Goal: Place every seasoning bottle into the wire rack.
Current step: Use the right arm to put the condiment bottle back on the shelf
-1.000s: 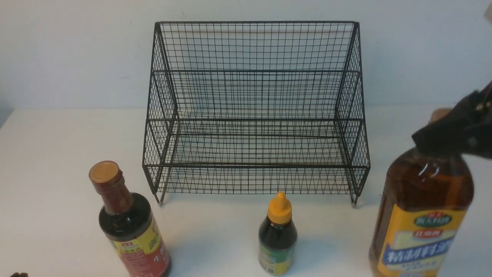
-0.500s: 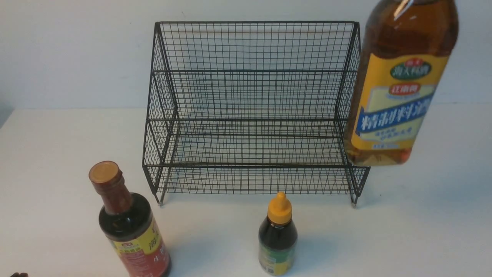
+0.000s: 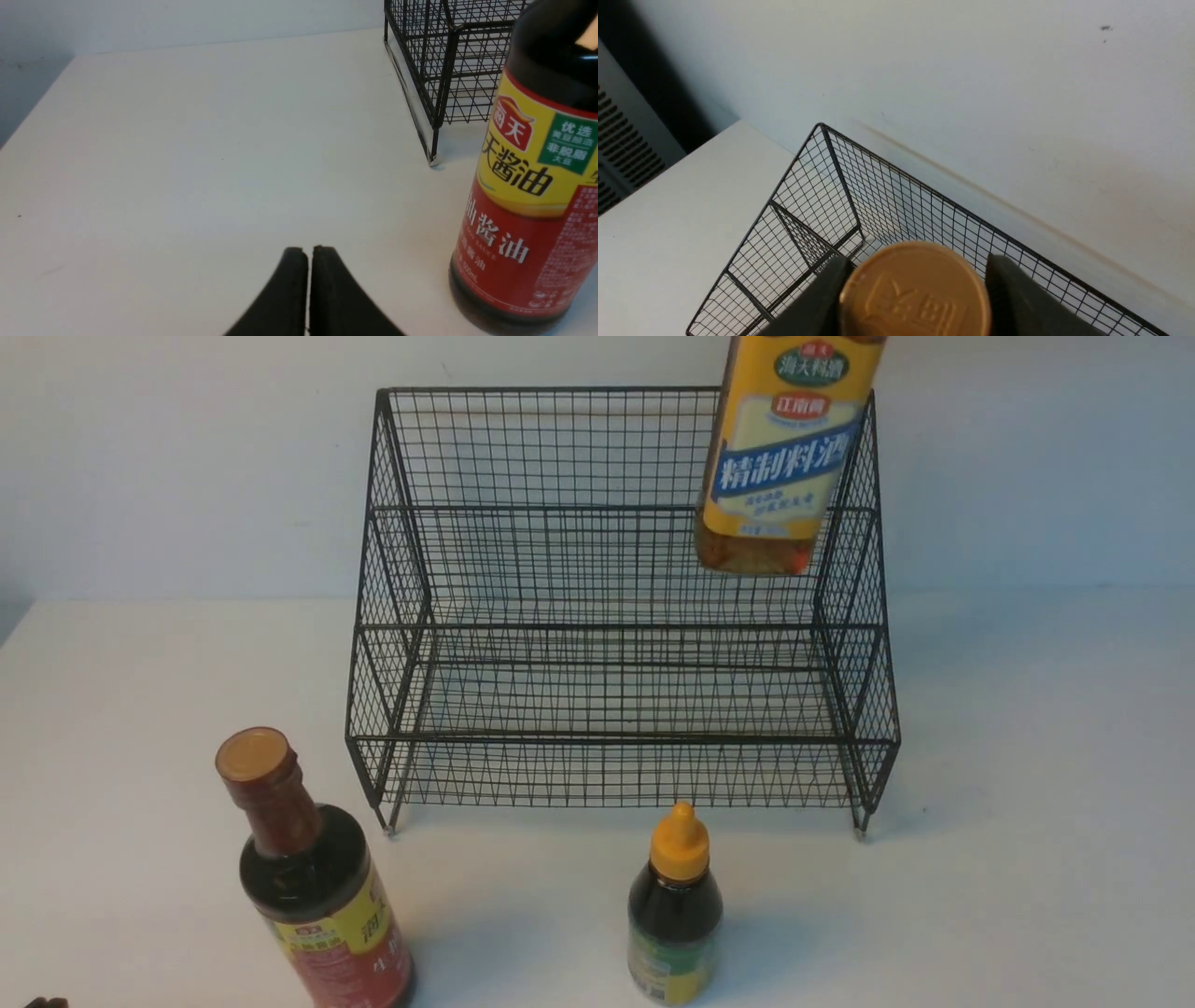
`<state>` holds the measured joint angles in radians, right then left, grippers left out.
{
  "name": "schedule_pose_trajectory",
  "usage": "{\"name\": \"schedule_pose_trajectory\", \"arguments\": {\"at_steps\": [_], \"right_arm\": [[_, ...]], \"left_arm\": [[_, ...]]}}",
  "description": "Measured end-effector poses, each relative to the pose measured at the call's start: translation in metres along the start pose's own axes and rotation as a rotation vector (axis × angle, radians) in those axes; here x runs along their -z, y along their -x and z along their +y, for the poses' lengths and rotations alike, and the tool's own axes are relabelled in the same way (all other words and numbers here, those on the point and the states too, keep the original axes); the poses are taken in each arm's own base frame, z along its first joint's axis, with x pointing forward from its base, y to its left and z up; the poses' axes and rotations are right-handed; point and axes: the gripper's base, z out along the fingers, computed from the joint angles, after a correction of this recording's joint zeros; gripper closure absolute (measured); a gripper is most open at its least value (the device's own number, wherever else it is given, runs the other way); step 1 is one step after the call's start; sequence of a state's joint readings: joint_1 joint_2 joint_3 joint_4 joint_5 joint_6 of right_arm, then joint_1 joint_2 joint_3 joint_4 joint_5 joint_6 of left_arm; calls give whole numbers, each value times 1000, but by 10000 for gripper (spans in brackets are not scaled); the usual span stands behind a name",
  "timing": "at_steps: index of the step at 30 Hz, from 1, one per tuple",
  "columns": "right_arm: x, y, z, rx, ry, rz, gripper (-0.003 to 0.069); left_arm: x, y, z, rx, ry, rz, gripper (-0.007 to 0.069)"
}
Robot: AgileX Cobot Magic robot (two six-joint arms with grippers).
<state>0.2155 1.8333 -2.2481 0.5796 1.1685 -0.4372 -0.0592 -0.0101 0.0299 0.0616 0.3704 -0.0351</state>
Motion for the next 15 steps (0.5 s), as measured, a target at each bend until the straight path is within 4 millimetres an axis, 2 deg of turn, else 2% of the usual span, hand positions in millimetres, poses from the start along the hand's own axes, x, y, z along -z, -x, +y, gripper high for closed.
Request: {"name": "schedule_pose_trajectory", "arguments": {"at_steps": [7, 15], "right_arm": [[-31, -21, -20, 13, -50, 126, 326], [-36, -35, -24, -15, -61, 243, 327]], "left_arm": [[0, 0, 0, 0, 0, 0, 629], [0, 0, 0, -1, 0, 0, 629]]}}
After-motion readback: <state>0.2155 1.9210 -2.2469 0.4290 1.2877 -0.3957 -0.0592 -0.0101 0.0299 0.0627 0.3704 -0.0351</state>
